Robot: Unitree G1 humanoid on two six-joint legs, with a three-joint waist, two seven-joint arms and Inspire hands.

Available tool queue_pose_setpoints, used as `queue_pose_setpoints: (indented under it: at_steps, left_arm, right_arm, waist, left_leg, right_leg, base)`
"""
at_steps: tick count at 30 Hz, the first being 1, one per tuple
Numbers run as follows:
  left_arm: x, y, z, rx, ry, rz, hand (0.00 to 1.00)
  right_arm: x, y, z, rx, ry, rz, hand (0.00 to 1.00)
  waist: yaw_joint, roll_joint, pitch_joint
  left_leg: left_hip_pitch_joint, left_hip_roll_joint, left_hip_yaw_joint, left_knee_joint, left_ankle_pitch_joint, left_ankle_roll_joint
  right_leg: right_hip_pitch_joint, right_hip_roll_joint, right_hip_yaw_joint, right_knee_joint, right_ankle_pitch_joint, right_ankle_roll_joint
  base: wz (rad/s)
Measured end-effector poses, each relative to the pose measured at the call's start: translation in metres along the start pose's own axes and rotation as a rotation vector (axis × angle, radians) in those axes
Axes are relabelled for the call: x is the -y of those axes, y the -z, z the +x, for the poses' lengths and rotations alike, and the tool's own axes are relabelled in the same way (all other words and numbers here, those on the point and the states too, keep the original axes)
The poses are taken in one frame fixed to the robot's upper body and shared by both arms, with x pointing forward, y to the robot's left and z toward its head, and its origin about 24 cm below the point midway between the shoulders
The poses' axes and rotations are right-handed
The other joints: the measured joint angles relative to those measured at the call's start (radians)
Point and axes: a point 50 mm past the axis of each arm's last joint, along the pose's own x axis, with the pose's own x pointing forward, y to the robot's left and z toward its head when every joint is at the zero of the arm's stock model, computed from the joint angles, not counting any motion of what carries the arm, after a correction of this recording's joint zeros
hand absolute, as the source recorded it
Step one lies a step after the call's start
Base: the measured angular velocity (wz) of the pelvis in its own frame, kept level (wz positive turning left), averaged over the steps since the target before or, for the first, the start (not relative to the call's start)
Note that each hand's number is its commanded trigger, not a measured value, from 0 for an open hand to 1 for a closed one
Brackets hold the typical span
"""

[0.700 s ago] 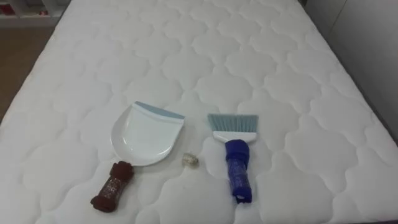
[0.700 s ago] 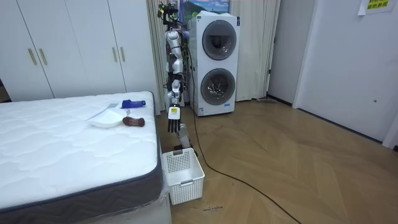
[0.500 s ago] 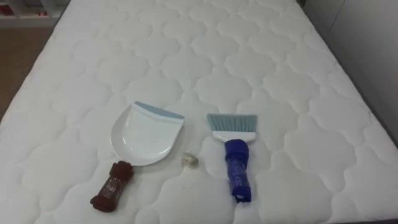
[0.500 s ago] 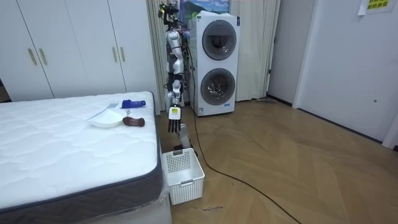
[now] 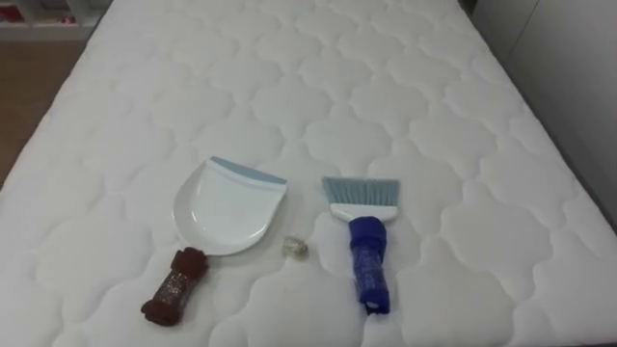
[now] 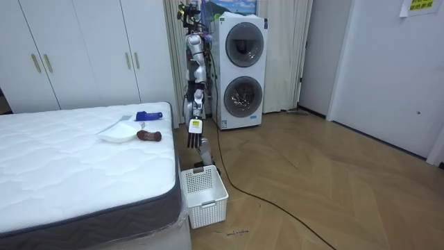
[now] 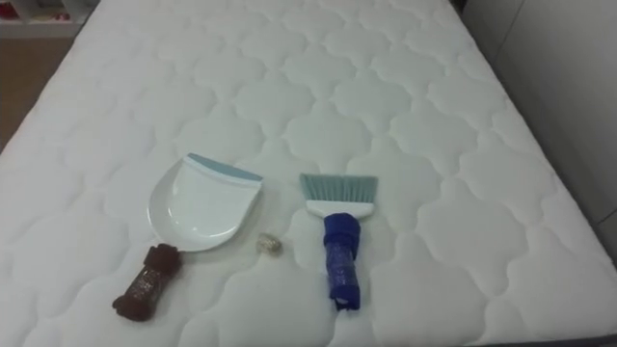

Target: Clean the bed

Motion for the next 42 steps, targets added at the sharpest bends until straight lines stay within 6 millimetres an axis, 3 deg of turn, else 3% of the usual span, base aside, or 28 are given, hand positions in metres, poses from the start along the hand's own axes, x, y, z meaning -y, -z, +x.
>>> queue_pose_setpoints:
  at_steps: [6, 16, 24, 28, 34, 42]
  left_arm:
    - [-0.016, -0.032, 0.001, 0.144, -0.133, -0.139, 0.00]
    - [-0.050, -0.108, -0.017, 0.512, -0.339, -0.402, 0.00]
    - [-0.055, -0.124, -0.025, 0.596, -0.373, -0.426, 0.00]
    - [-0.060, -0.146, -0.038, 0.727, -0.374, -0.436, 0.00]
    - [-0.051, -0.178, -0.047, 0.834, -0.314, -0.398, 0.00]
    - [-0.042, -0.187, -0.050, 0.862, -0.266, -0.367, 0.00]
  right_arm:
    - [0.002, -0.005, 0.000, 0.055, 0.022, -0.006, 0.00]
    - [0.007, -0.010, 0.000, 0.100, 0.033, 0.029, 0.00]
    - [0.013, -0.010, 0.000, 0.108, 0.035, 0.018, 0.00]
    - [0.013, -0.011, 0.000, 0.114, 0.009, 0.015, 0.00]
    - [0.014, -0.020, 0.000, 0.136, -0.005, 0.014, 0.00]
    - [0.015, -0.021, 0.001, 0.137, -0.006, 0.012, 0.00]
  waist:
    - [-0.006, 0.002, 0.0003]
    - [0.002, 0.008, 0.0019]
    - [-0.013, 0.015, -0.0007]
    - [-0.017, 0.014, -0.0008]
    - [-0.019, 0.016, -0.0008]
    - [-0.046, 0.014, 0.0019]
  left_leg:
    - [-0.001, 0.000, -0.006, -0.006, 0.000, 0.000]
    - [-0.002, 0.000, -0.001, -0.006, 0.000, 0.000]
    - [-0.004, 0.002, -0.005, -0.007, 0.000, 0.000]
    - [-0.017, 0.002, -0.005, -0.004, 0.000, 0.000]
    - [-0.071, 0.005, -0.003, 0.003, 0.002, 0.003]
    - [-0.087, 0.005, -0.002, -0.002, 0.003, 0.003]
  right_leg:
    - [0.007, 0.001, -0.012, -0.007, 0.005, 0.001]
    - [0.005, 0.004, 0.001, -0.016, 0.013, 0.004]
    - [0.002, 0.006, 0.001, -0.016, 0.013, 0.004]
    - [-0.007, 0.005, 0.000, -0.016, 0.014, 0.003]
    - [-0.061, 0.008, 0.000, -0.015, 0.027, -0.002]
    - [-0.072, 0.010, 0.003, -0.023, 0.028, -0.001]
  base:
    - [0.04]
    - [-0.03]
    - [0.01]
    - [0.00]
    - [-0.02]
    - [-0.01]
